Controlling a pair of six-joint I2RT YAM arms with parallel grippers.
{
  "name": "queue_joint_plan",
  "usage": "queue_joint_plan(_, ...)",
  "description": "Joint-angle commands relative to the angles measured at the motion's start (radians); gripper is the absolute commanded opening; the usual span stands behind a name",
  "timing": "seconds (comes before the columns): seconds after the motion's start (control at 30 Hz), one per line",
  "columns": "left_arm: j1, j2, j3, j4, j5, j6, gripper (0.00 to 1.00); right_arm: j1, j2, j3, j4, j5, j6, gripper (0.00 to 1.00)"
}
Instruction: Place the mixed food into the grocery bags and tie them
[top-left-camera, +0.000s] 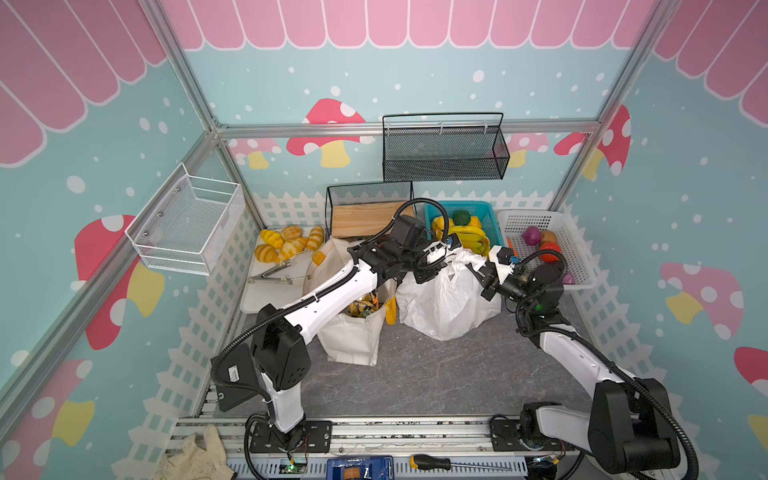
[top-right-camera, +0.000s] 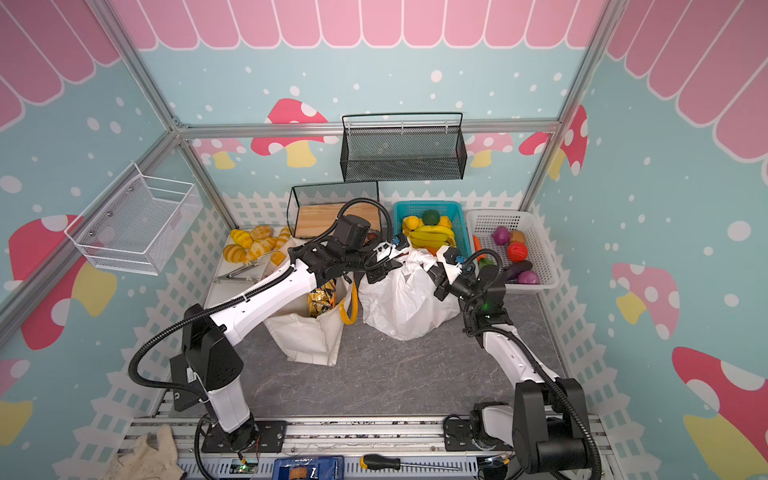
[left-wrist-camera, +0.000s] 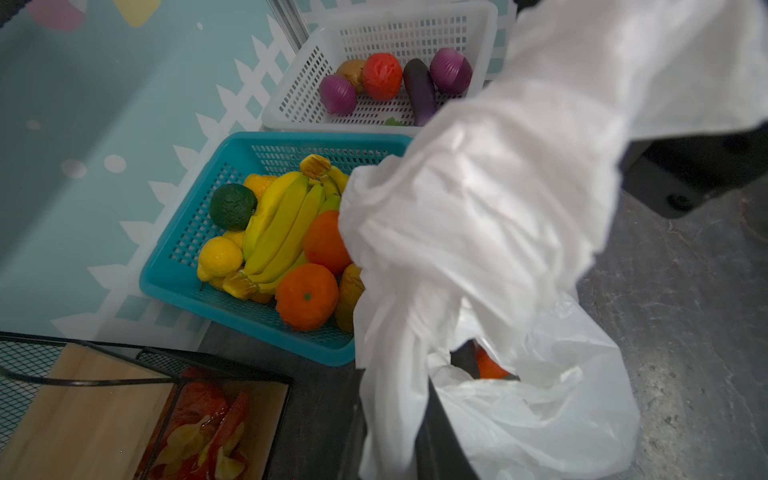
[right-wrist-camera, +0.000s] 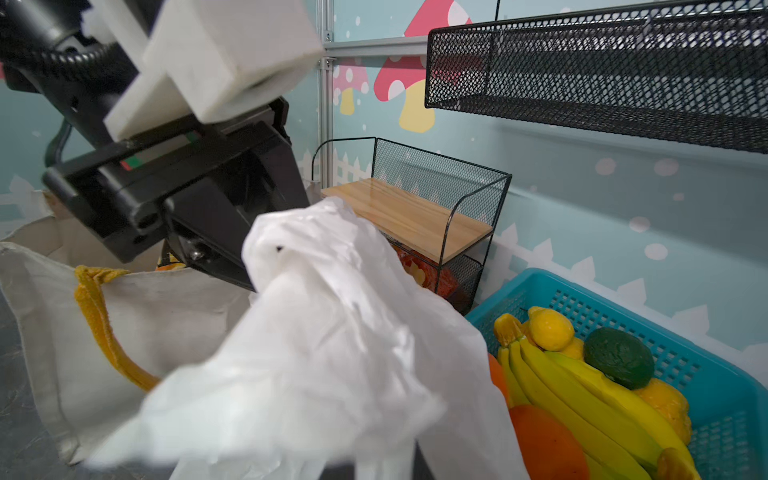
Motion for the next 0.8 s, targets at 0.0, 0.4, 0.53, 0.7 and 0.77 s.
queue_joint_plan(0.0, -0.004, -0.03, 0.012, 0.018, 0.076, -0.038, 0.12, 0.009, -0.02, 0.024, -0.053, 0.067, -0.074, 0.0)
queue_joint_plan(0.4, -0.011, -0.021, 0.026, 0.019, 0.233, -0.142, 0.09, 0.059, -0.027, -0.005, -0.004, 0.124, -0.066, 0.0)
queue_joint_plan(0.53, -0.012, 0.006, 0.055, 0.018, 0.27, -0.174, 0.18, 0.062, -0.026, -0.015, 0.013, 0.12, -0.057, 0.0)
queue_joint_plan(0.7, -0.01, 0.042, 0.098, 0.017, 0.289, -0.228, 0.29, 0.065, -0.028, -0.021, 0.021, 0.123, -0.064, 0.0)
queue_joint_plan(0.77, -0.007, 0.055, 0.118, 0.015, 0.291, -0.241, 0.33, 0.067, -0.029, -0.022, 0.02, 0.126, -0.073, 0.0)
